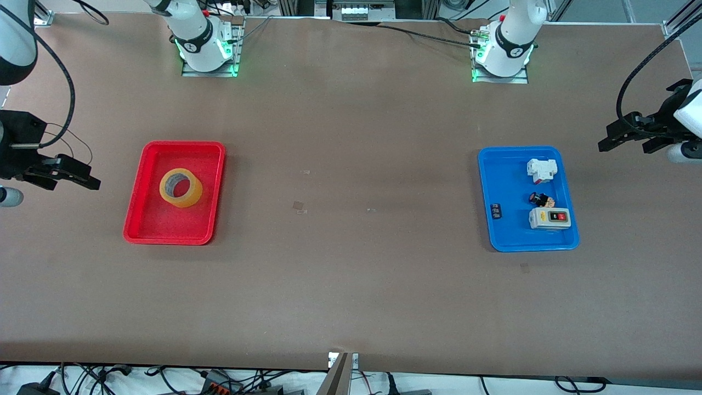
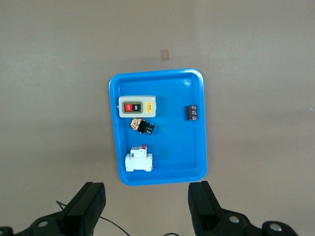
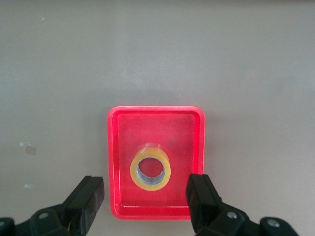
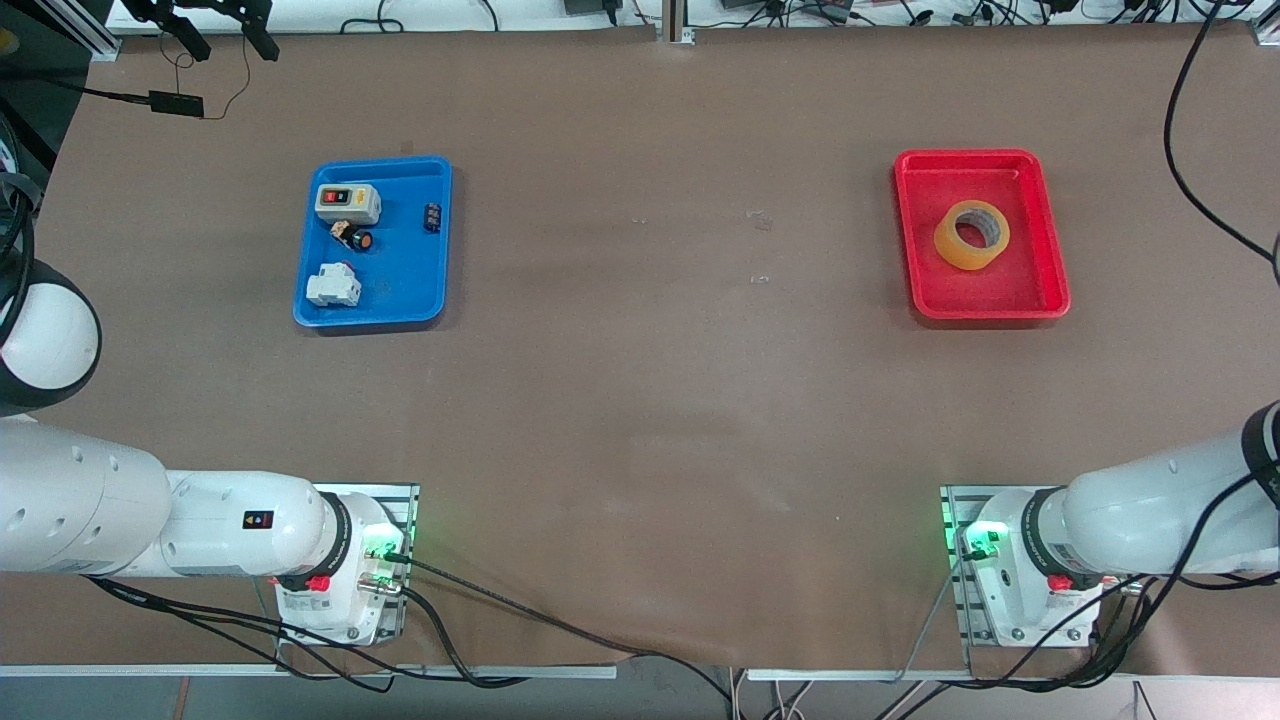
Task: Place and move tape with both arms
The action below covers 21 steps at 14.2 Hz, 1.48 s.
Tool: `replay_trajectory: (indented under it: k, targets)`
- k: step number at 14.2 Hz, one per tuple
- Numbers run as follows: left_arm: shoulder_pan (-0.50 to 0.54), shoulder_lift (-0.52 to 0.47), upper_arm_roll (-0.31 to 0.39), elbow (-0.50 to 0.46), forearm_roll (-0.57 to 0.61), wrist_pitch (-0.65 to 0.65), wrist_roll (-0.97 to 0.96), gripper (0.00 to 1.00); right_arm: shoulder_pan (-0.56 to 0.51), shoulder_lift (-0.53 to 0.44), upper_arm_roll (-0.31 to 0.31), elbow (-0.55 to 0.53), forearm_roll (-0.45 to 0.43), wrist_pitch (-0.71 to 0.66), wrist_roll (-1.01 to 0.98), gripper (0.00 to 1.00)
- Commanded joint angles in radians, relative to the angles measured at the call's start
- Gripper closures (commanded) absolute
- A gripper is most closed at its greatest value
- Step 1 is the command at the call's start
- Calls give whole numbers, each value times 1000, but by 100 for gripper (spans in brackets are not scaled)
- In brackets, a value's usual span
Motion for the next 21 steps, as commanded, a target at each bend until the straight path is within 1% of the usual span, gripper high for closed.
replay_trajectory:
  k: [1, 3, 8, 11, 19, 21]
  targets:
    - [-12, 1, -2, 7, 24, -2, -13, 0, -7, -159, 6, -196, 1, 34, -9, 0]
    - [-13, 4, 0, 7, 24, -2, -13, 0, -5, -162, 6, -187, 1, -40, -26, 0]
    - [-15, 6, -2, 9, 24, -3, -16, 0, -4, -170, 7, -180, 1, -45, -73, 0]
    - [-19, 9, -5, 9, 24, -3, -56, 0, -5, -178, 6, -181, 3, -58, -74, 0]
    - [-25, 12, -5, 10, 24, -2, -56, 0, -7, -193, 6, -184, 4, -62, -58, 0]
    - [-25, 12, -5, 12, 26, -2, -56, 0, -7, -193, 6, -183, 3, -85, -58, 0]
